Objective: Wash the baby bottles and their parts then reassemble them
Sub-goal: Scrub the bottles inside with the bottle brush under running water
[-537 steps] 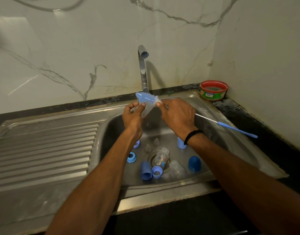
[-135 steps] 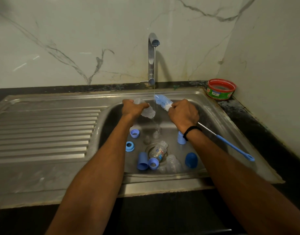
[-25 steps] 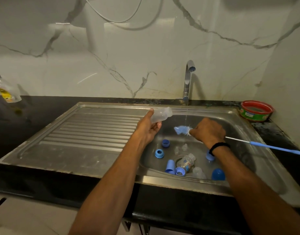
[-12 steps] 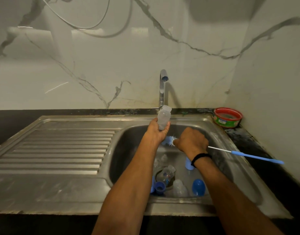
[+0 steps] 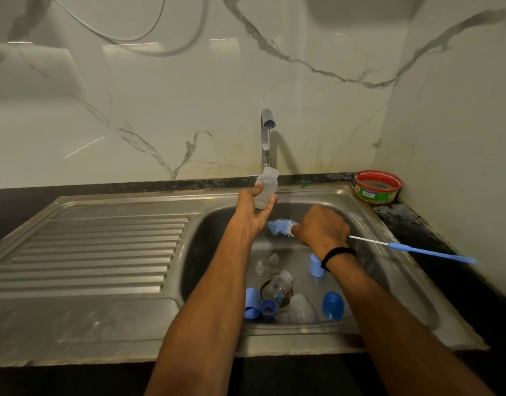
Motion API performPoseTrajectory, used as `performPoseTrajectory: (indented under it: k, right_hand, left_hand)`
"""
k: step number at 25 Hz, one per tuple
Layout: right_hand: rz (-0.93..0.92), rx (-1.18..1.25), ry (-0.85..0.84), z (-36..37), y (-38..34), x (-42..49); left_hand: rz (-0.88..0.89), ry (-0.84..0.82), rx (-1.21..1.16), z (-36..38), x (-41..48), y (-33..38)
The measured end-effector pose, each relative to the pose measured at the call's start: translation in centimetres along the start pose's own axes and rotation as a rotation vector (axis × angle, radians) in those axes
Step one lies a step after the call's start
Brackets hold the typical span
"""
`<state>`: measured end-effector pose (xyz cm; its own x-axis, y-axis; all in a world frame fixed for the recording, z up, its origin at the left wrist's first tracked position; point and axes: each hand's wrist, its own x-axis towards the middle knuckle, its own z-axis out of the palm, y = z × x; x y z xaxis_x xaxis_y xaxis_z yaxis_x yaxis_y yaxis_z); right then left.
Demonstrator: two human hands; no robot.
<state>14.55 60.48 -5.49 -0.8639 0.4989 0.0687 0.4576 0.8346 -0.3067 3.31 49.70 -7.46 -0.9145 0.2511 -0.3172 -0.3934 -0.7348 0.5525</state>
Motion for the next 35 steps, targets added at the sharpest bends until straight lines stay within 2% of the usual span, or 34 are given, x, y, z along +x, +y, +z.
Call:
performPoseTrajectory:
  k: [7,12,17,23,35]
  right_hand:
    - [0.001,0.014,0.022,0.3,0.5,0.5]
    - [0.009,0.040,0.029,0.1,0.9,0.8]
    - [0.012,0.046,0.011,0.1,1.0,0.8]
    - [0.026,0.049,0.015,0.0,1.0,0.7]
    - [0.021,0.053,0.020,0.3,1.0,1.0]
  left_hand:
    - [0.116,-0.005,0.286,-0.6,0.7,-0.9]
    - [0.212,0.085,0.694,-1.7,1.9,-1.7]
    - [0.245,0.069,0.695,-2.0,2.1,-1.5]
    - [0.370,0.057,0.842,-2.0,1.9,-1.8]
    - [0.363,0.054,0.829,-1.7,1.6,-1.7]
